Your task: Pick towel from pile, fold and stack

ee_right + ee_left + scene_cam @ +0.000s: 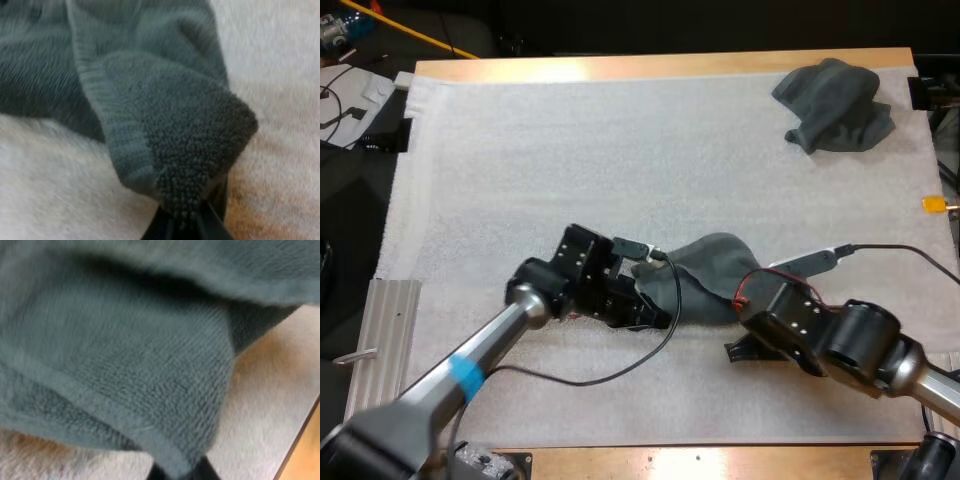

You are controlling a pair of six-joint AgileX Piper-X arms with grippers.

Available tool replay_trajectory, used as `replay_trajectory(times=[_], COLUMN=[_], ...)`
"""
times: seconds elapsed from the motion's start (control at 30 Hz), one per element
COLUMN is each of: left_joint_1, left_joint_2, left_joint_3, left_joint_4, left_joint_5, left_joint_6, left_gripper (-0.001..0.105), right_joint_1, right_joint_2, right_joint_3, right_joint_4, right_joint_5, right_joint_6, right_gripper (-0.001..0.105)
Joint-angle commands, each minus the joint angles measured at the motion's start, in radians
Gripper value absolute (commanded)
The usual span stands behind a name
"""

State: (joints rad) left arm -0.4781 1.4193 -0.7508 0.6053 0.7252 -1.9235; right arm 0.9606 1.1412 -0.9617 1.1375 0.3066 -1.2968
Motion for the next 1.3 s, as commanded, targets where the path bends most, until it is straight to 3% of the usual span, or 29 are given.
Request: replay_trajectory(times=[0.0,0.23,0.33,0.57,0.73,1.1,1.27], left_joint_1=[-0.006,-0.010,-0.005,-0.006,-0.009,-0.015,-0.042], left_joint_2=[-0.124,-0.301,-0.284,-0.383,-0.430,-0.520,-0.566], left_joint_3=[-0.053,-0.219,-0.196,-0.347,-0.411,-0.428,-0.425], left_joint_4=[0.141,0.352,0.306,0.447,0.539,0.680,0.730], left_joint_5=[-0.066,-0.128,-0.098,-0.102,-0.110,-0.135,-0.137], left_joint_6=[0.065,0.079,0.072,0.068,0.069,0.070,0.059], left_gripper=[0.000,0.000,0.000,0.000,0.000,0.000,0.000], right_joint_1=[-0.002,0.000,-0.002,-0.001,0.000,-0.002,0.004], right_joint_2=[-0.054,-0.146,-0.140,-0.185,-0.207,-0.221,-0.231], right_joint_3=[-0.044,-0.129,-0.117,-0.196,-0.260,-0.334,-0.361], right_joint_4=[-0.012,0.000,0.002,0.092,0.162,0.233,0.272], right_joint_5=[0.031,0.031,0.022,-0.017,-0.055,-0.194,-0.209], right_joint_6=[-0.009,0.001,-0.003,0.015,0.028,0.056,0.067], right_gripper=[0.000,0.000,0.000,0.000,0.000,0.000,0.000])
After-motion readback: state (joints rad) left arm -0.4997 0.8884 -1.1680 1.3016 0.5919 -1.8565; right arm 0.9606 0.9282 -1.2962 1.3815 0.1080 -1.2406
